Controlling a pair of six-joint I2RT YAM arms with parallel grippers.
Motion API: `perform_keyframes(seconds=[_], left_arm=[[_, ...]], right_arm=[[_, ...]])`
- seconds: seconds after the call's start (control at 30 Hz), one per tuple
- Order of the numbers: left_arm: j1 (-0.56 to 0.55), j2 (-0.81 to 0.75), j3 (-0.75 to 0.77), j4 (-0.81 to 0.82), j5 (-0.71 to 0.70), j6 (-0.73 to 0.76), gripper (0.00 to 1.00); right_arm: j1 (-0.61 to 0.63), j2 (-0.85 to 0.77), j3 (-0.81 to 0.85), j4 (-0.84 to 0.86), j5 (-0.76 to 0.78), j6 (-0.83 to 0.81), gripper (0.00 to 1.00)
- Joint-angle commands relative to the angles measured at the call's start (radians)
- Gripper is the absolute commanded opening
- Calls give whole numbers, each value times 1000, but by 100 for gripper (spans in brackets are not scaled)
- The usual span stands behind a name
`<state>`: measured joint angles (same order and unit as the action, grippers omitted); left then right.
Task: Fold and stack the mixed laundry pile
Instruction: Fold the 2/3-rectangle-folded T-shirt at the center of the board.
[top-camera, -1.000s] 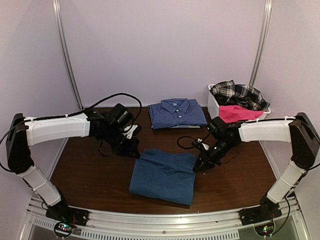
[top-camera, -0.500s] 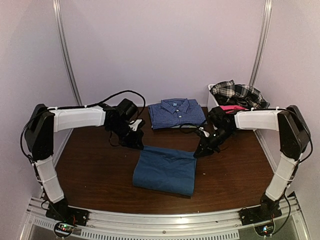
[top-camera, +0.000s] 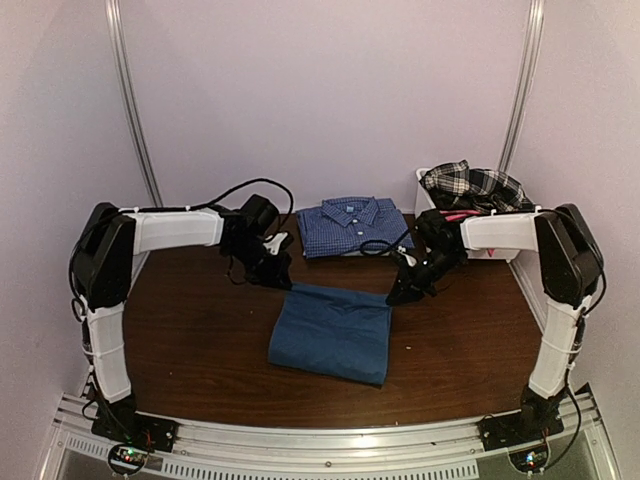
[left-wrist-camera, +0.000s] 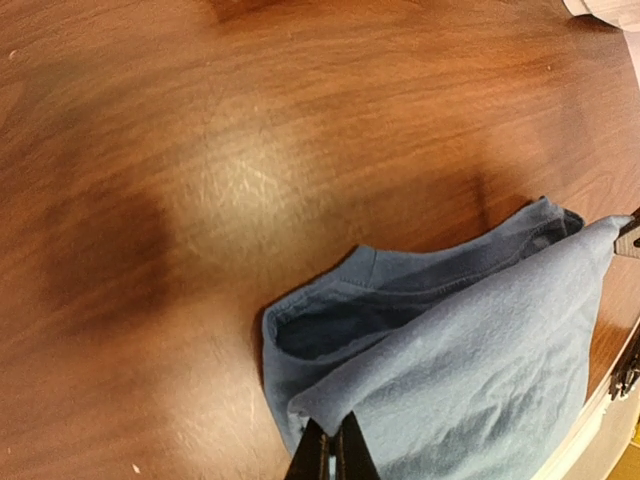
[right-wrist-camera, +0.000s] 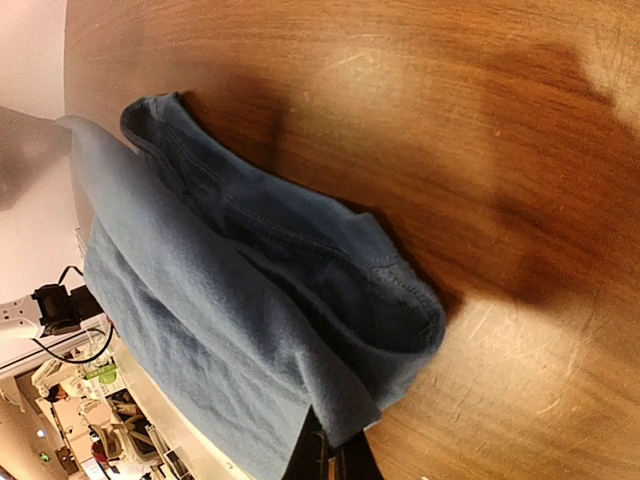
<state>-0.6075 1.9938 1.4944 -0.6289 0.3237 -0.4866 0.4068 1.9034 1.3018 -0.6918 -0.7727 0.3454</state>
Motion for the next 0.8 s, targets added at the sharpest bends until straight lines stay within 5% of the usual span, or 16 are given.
perform_keyframes(seconds=[0.0,0.23,0.5,0.77], left_arm=[[12,64,58,35,9,26,0],[19,100,70,60,7,19,9],[94,-62,62,74,-26,66,54],[-41,-272,-135,47,200,170,63]], right_arm=[[-26,47,37,20,56,-3,0],[-52,110,70,61,100,0,2],[-69,36,201,12,96,-10,50],[-5,-217,10,53,-143,9,58]])
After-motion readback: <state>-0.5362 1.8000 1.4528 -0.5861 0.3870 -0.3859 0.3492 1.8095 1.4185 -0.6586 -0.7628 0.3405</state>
